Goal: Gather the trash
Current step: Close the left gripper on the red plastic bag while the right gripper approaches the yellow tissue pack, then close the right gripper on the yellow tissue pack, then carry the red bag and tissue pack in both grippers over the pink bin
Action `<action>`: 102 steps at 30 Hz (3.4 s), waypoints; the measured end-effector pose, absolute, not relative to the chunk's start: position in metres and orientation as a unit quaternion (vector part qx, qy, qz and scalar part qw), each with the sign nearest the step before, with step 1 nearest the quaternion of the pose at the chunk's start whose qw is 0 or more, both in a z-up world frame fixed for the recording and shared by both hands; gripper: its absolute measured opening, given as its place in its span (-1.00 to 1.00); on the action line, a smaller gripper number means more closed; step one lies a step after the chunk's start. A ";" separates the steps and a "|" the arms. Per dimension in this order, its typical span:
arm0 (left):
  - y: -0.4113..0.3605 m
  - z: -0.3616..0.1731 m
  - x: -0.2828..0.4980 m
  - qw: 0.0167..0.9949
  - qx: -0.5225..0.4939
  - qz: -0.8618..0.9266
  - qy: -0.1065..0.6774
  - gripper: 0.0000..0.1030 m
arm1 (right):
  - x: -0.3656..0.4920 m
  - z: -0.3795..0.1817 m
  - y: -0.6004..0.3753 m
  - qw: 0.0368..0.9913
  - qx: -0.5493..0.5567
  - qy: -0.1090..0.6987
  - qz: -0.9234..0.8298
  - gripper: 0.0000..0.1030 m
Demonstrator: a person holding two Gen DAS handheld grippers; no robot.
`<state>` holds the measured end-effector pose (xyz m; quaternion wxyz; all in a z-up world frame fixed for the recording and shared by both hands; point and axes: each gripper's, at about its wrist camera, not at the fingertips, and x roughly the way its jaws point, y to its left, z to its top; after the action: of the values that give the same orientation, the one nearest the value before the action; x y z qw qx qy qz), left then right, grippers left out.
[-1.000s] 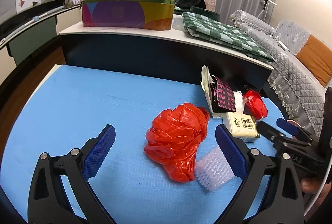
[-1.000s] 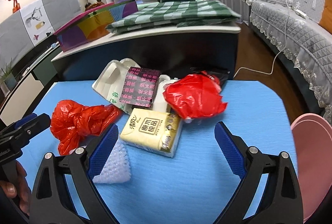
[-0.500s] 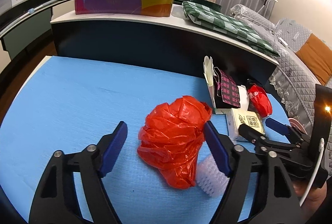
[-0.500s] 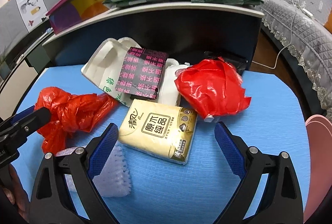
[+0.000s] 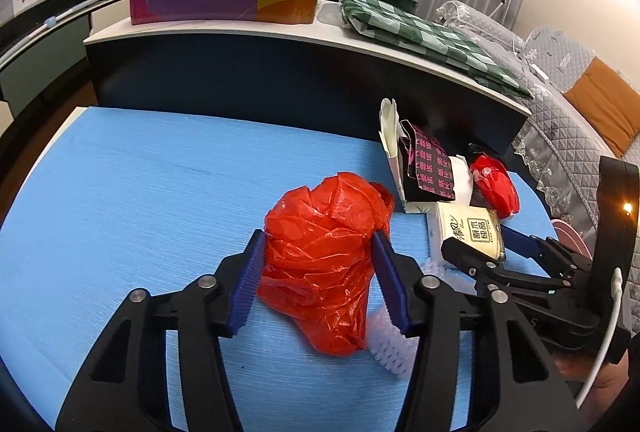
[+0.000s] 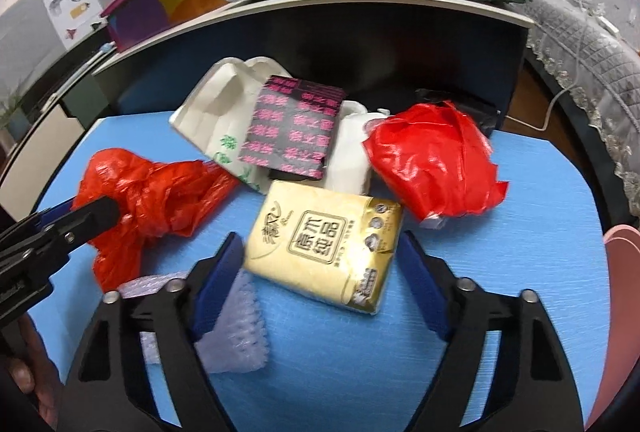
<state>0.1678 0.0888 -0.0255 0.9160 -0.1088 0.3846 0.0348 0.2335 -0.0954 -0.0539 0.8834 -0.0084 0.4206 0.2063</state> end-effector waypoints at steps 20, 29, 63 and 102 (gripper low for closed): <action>0.098 -0.011 0.142 0.918 -0.108 0.057 0.378 -0.09 | 0.220 -0.042 -0.100 0.892 -0.014 0.411 0.189 0.70; 0.103 -0.010 0.139 0.918 -0.108 0.055 0.378 -0.09 | 0.231 -0.058 -0.082 0.883 -0.045 0.432 0.175 0.76; 0.110 0.005 0.121 0.924 -0.119 0.061 0.358 -0.09 | 0.219 -0.039 -0.069 0.892 -0.044 0.410 0.183 0.84; 0.084 0.027 0.111 0.938 -0.104 0.035 0.328 -0.09 | 0.174 0.042 -0.132 0.920 -0.051 0.352 0.165 0.61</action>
<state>0.1109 0.0839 0.0272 0.9383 -0.1041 0.3280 0.0352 0.1736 -0.1318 0.0416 0.9198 -0.0510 0.3523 0.1654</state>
